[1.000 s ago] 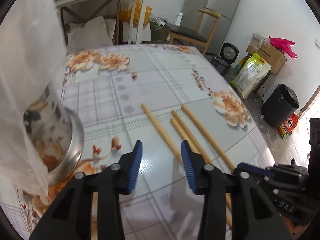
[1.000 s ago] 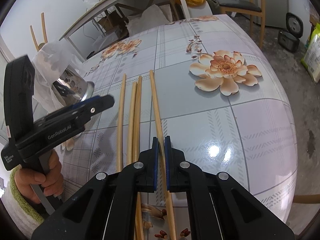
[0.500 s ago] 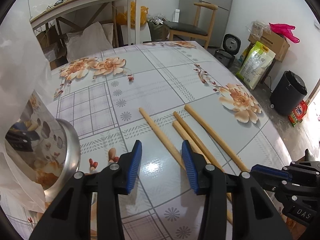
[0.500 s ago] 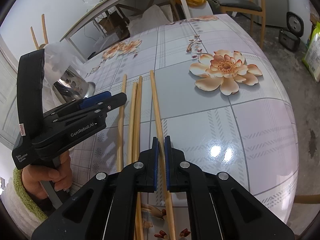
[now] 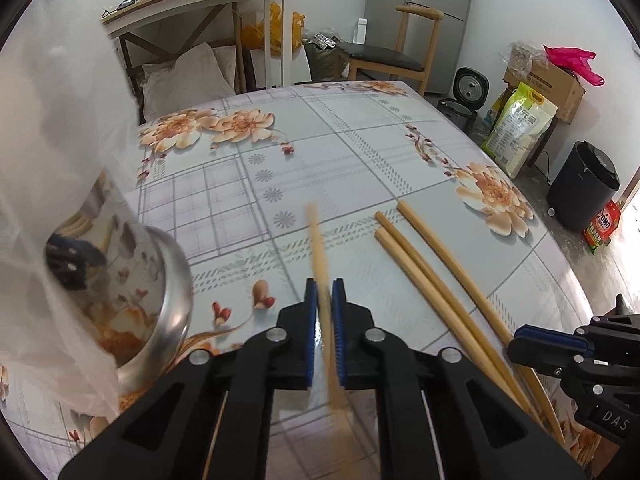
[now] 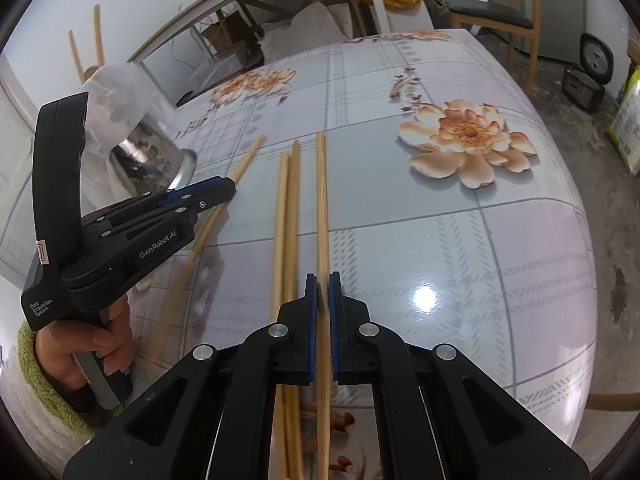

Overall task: Organize utensils
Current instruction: 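Close the left tool on a wooden stick while the right tool holds its stick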

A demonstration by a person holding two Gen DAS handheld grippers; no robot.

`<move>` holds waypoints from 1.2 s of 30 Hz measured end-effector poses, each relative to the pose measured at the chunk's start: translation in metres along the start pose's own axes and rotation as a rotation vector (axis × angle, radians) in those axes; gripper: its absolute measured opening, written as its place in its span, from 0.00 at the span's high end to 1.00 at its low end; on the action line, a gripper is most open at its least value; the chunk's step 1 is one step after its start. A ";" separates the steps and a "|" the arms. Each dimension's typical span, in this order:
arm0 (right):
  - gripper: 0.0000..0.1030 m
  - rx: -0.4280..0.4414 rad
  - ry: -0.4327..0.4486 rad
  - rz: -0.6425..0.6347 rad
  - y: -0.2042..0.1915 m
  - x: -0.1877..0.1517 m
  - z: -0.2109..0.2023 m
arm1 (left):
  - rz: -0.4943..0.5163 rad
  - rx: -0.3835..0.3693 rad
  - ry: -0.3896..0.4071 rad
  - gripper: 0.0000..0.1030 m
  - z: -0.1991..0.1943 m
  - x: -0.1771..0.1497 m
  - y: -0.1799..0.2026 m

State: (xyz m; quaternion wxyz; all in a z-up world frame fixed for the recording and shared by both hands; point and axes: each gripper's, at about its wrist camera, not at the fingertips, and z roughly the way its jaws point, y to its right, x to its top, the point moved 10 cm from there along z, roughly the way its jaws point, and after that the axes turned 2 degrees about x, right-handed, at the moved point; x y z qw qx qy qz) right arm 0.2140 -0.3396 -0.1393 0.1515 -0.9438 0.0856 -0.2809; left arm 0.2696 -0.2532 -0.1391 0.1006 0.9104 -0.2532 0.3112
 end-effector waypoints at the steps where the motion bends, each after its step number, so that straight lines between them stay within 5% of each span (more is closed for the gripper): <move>1: 0.96 0.000 -0.003 -0.013 -0.004 -0.001 0.001 | -0.001 0.003 0.000 0.94 -0.003 -0.003 -0.003; 20: 0.96 0.116 -0.071 -0.174 -0.116 -0.040 0.023 | -0.201 0.100 0.003 0.93 -0.082 -0.099 -0.095; 29: 0.96 0.032 -0.082 -0.111 -0.084 -0.042 0.009 | -0.318 0.147 0.031 0.94 -0.107 -0.127 -0.124; 36: 0.93 0.048 -0.112 -0.098 -0.076 -0.048 0.004 | -0.379 0.046 0.012 0.90 -0.108 -0.127 -0.129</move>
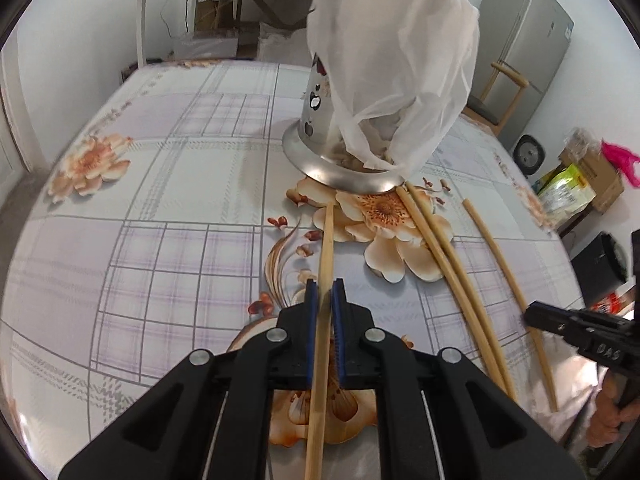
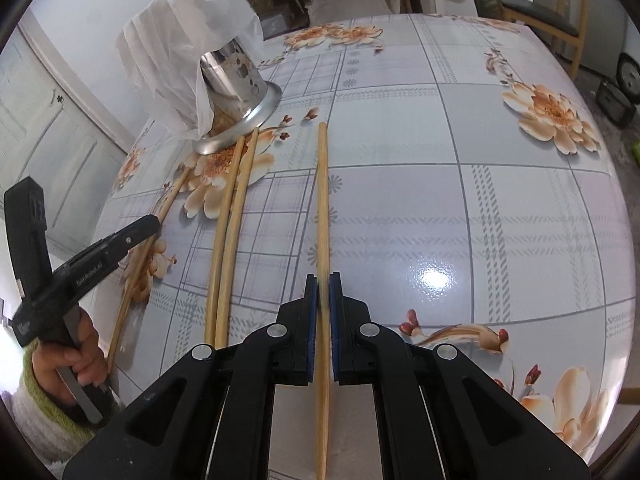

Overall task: Organize utensils
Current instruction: 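Close the left tool on a wooden stick while the right tool holds its stick, then lift both held wooden sticks up toward the steel holder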

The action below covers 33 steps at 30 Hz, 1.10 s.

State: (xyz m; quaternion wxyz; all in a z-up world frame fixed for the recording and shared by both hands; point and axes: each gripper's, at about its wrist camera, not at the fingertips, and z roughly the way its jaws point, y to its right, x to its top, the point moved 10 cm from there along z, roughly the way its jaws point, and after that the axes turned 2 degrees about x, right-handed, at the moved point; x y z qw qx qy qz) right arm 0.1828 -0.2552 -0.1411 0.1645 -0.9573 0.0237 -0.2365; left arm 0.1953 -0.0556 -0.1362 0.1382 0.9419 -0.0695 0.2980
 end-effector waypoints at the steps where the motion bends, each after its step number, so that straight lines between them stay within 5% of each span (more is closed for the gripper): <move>1: 0.90 0.004 -0.002 0.001 -0.001 0.000 0.000 | -0.011 -0.020 -0.010 0.88 0.000 0.001 0.000; 5: 0.86 0.012 -0.003 -0.007 -0.005 0.003 0.002 | -0.029 -0.064 -0.052 0.64 -0.004 0.001 -0.001; 13: 0.86 0.014 -0.006 -0.024 -0.007 0.005 0.004 | 0.151 -0.020 -0.124 0.64 0.003 0.004 0.006; 19: 0.85 0.011 -0.018 -0.046 -0.007 0.006 0.004 | 0.307 0.086 -0.121 0.77 0.017 0.015 0.009; 27: 0.78 -0.027 -0.024 -0.095 -0.008 0.021 0.009 | 0.316 0.093 -0.120 0.92 0.021 0.023 0.007; 33: 0.78 -0.046 -0.021 -0.135 -0.010 0.042 0.020 | 0.292 0.076 -0.117 0.93 0.021 0.024 0.003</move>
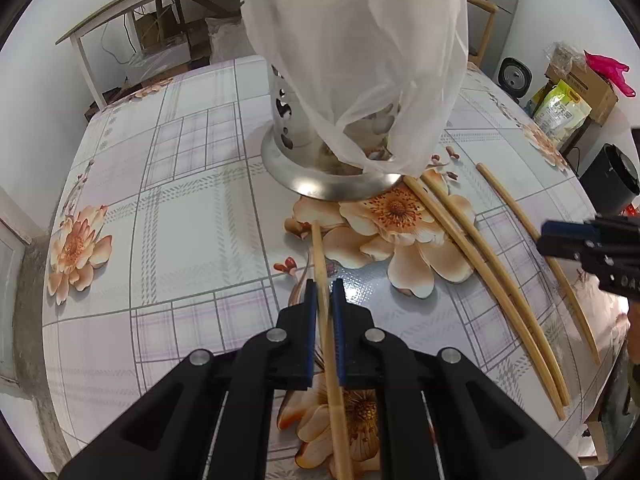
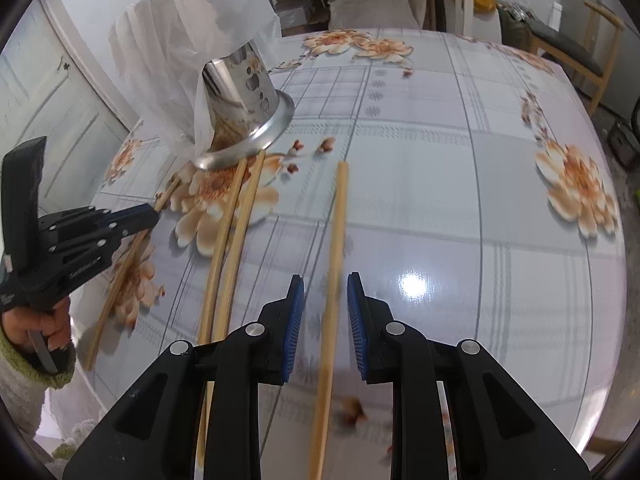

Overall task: Organize utensils
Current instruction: 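Lift both held wooden sticks up toward the steel holder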

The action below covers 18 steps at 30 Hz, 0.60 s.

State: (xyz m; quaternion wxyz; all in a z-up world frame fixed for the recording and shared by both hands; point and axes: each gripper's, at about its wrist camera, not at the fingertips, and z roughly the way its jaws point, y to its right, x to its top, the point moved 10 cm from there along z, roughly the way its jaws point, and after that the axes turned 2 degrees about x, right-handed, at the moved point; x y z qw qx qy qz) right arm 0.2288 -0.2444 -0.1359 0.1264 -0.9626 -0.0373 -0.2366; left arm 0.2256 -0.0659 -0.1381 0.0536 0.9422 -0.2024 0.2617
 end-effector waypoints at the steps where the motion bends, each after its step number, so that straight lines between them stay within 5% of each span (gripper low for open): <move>1: 0.78 -0.008 0.000 -0.011 0.000 0.004 0.002 | 0.001 0.002 0.002 0.93 0.000 -0.001 0.000; 6: 0.78 -0.043 -0.005 -0.046 0.000 0.017 0.014 | 0.002 0.002 0.003 0.93 0.000 -0.001 0.002; 12: 0.90 -0.138 0.003 -0.107 -0.002 0.023 0.019 | 0.010 0.011 0.011 0.93 -0.001 0.000 0.003; 18: 0.96 -0.121 0.008 -0.043 0.003 0.023 0.016 | 0.016 0.023 0.026 0.93 0.000 0.001 0.001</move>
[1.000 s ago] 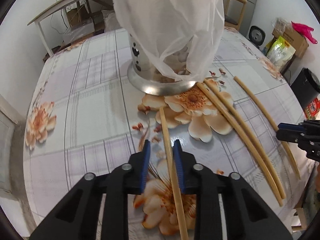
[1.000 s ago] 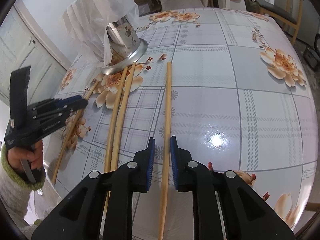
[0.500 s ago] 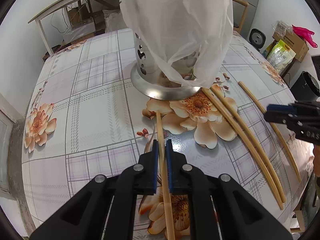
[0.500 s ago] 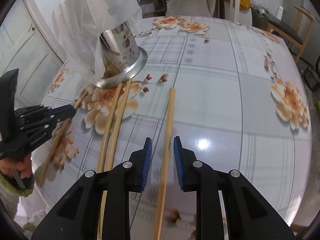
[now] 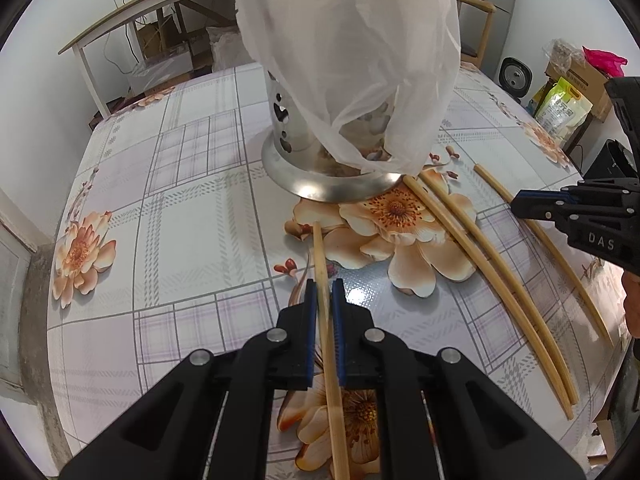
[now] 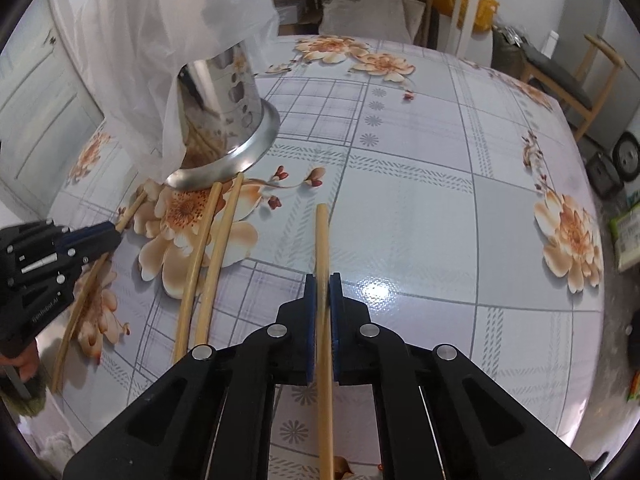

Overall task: Organize utensils
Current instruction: 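Lift both held wooden sticks up toward the steel holder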

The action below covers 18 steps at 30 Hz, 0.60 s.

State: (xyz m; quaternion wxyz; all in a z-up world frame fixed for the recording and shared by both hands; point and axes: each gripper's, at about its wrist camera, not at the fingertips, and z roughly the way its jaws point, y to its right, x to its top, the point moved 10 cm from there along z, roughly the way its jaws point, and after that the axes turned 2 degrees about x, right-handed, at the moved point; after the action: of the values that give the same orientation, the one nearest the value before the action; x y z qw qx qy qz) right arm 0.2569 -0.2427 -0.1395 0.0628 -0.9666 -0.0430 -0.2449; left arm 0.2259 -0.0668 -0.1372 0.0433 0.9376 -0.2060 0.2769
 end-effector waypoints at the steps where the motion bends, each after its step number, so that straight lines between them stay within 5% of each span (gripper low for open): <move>1: 0.96 0.013 0.004 0.015 0.001 0.000 -0.002 | -0.005 -0.002 0.001 0.93 0.000 0.000 -0.001; 7: 0.96 0.084 0.067 0.073 0.004 0.009 -0.026 | -0.099 -0.088 0.015 0.94 -0.005 0.005 -0.008; 18: 0.96 0.210 0.222 0.140 0.005 0.025 -0.085 | -0.160 -0.193 0.204 0.94 -0.082 0.037 -0.025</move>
State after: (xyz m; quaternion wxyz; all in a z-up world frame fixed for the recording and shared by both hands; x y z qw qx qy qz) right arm 0.2398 -0.2581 -0.0537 0.1845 -0.9223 0.0063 -0.3394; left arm 0.2233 -0.0410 -0.0472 0.1760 0.9095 -0.1509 0.3452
